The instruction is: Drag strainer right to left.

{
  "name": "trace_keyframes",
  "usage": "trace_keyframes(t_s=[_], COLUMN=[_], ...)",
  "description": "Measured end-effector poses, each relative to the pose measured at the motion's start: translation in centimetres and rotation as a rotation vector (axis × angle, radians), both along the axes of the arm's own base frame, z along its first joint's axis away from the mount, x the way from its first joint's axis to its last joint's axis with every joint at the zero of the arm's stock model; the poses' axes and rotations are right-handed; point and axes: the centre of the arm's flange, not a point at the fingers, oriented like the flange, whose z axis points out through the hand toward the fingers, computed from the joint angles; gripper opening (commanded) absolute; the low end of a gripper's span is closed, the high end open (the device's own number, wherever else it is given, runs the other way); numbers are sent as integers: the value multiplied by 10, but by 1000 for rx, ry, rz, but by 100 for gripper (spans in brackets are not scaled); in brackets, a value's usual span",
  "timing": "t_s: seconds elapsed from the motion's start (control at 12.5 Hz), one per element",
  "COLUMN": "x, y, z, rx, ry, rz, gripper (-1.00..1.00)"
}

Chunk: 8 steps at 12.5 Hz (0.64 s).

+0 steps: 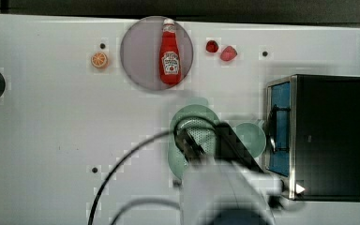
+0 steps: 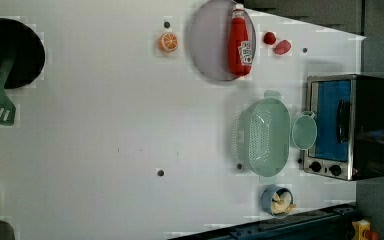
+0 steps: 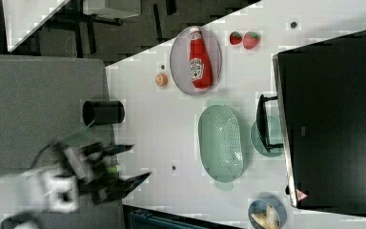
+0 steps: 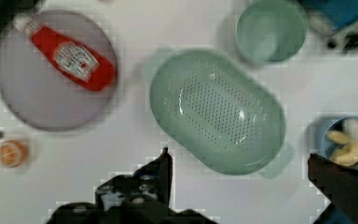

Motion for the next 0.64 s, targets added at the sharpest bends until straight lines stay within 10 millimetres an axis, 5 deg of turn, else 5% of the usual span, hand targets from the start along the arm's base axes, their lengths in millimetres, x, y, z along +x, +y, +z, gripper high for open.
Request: trace_keyframes(t_s=[0.16, 0.32, 0.48, 0.64], x=[19, 17, 14, 32], y=[12, 26, 32, 33], z=[-111, -210, -264, -278], rx=[-11, -20, -37, -31], ry=[97, 187, 266, 195], rz=[-50, -126, -216, -343], gripper=[100, 100, 100, 100])
